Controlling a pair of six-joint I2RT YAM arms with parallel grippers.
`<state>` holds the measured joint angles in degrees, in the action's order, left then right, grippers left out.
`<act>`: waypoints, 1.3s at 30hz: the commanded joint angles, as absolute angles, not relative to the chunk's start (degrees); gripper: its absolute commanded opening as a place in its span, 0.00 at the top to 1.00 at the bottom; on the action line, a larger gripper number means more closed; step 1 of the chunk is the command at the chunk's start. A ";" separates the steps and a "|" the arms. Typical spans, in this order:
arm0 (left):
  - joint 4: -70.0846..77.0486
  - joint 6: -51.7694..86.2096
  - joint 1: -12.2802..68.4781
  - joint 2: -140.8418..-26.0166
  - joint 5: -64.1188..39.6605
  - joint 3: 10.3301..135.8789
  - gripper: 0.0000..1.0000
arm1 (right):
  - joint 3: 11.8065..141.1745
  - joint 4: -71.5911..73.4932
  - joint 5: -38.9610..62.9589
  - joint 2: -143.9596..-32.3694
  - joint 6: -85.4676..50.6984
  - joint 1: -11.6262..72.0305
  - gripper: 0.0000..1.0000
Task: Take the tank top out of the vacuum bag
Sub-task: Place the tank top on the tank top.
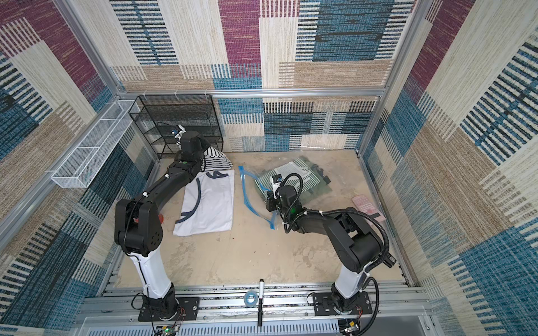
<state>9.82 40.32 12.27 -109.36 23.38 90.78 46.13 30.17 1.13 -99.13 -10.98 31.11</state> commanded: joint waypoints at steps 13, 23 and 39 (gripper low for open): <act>13.16 40.99 12.26 -99.39 24.94 77.19 1.00 | 46.93 30.94 1.73 -99.65 -10.74 31.15 1.00; 8.53 49.22 12.39 -93.55 28.69 70.31 1.00 | 47.38 30.67 2.27 -100.13 -10.80 31.19 1.00; -14.11 87.25 13.10 -91.71 22.43 62.77 1.00 | 47.65 30.35 2.82 -99.97 -10.90 31.19 1.00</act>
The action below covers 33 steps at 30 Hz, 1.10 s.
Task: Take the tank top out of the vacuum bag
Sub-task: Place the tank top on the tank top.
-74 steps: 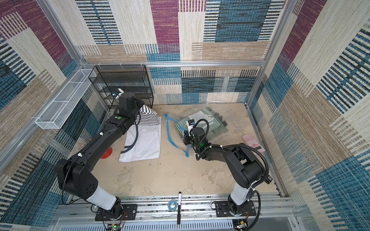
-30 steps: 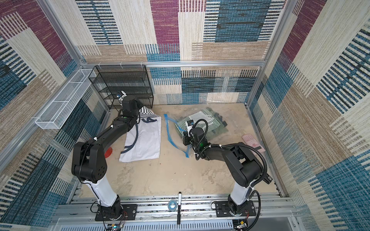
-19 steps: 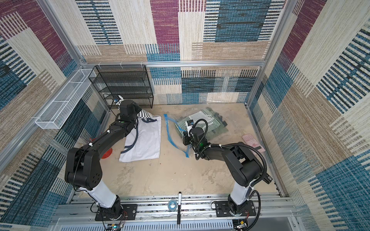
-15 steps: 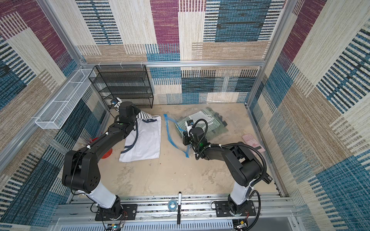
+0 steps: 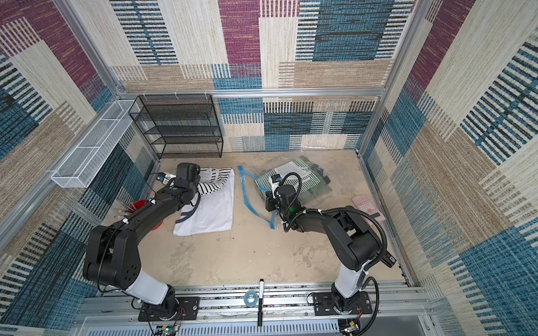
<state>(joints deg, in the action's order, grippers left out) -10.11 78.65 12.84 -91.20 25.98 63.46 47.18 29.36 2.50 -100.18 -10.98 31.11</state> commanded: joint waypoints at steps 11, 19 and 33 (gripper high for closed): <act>-27.33 100.25 15.17 -91.76 18.02 62.15 1.00 | 47.98 29.98 3.41 -100.17 -11.16 31.19 1.00; -34.45 103.79 16.04 -88.19 19.99 61.91 1.00 | 48.22 29.74 3.86 -100.63 -11.25 31.20 1.00; -32.56 99.36 17.48 -89.98 14.70 59.74 0.95 | 48.64 29.32 4.15 -100.90 -11.25 31.15 1.00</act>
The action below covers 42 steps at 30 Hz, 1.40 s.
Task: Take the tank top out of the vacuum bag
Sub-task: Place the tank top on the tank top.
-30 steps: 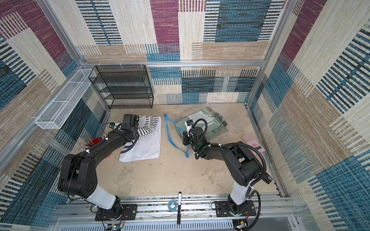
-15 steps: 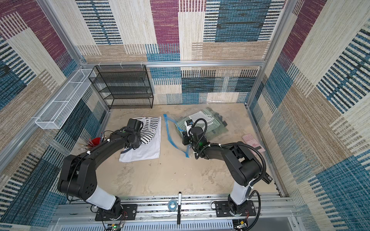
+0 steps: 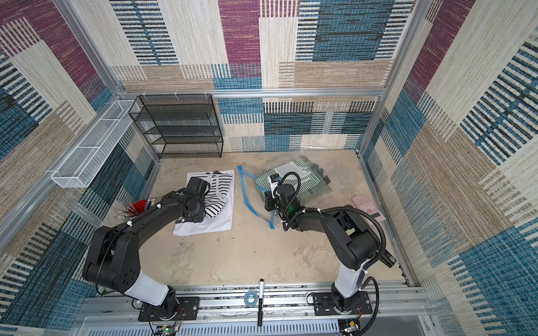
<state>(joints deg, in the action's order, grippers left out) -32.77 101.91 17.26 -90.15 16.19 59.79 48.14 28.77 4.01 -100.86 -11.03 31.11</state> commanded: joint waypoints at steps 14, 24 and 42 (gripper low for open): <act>-43.05 59.82 17.79 -80.42 10.45 58.24 0.64 | 49.16 28.89 4.71 -101.60 -11.33 31.17 1.00; -31.03 32.43 22.90 -78.81 4.02 53.37 0.60 | 49.80 28.51 4.94 -102.74 -11.25 31.18 1.00; -16.47 37.60 23.36 -85.69 11.82 47.63 0.51 | 50.07 28.14 4.94 -102.92 -11.07 31.19 1.00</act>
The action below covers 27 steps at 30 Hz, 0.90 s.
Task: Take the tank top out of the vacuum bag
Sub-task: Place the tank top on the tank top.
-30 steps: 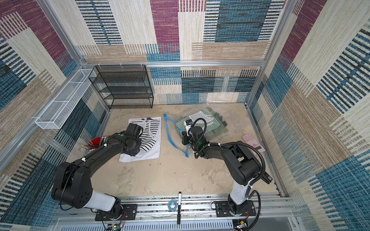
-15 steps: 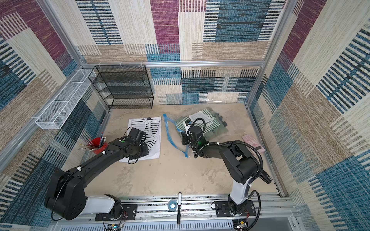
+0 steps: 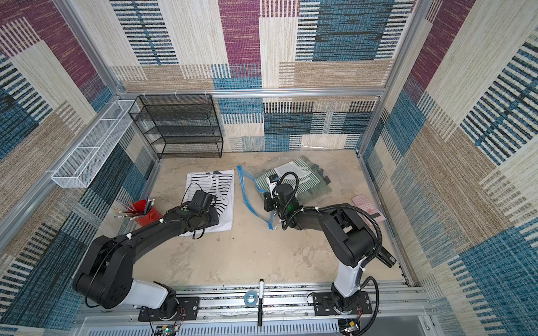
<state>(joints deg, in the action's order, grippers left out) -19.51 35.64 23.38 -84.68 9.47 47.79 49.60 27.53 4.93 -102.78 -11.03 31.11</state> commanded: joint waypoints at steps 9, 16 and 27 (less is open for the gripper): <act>-13.47 41.38 23.24 -90.42 16.13 48.82 0.55 | 50.14 27.99 4.97 -103.10 -10.98 31.15 1.00; -11.21 42.36 23.10 -93.44 18.28 49.61 0.68 | 50.30 27.84 5.11 -103.18 -10.89 31.19 1.00; -12.12 43.22 21.90 -94.04 15.66 50.72 0.95 | 50.36 27.70 5.39 -103.09 -10.81 31.15 1.00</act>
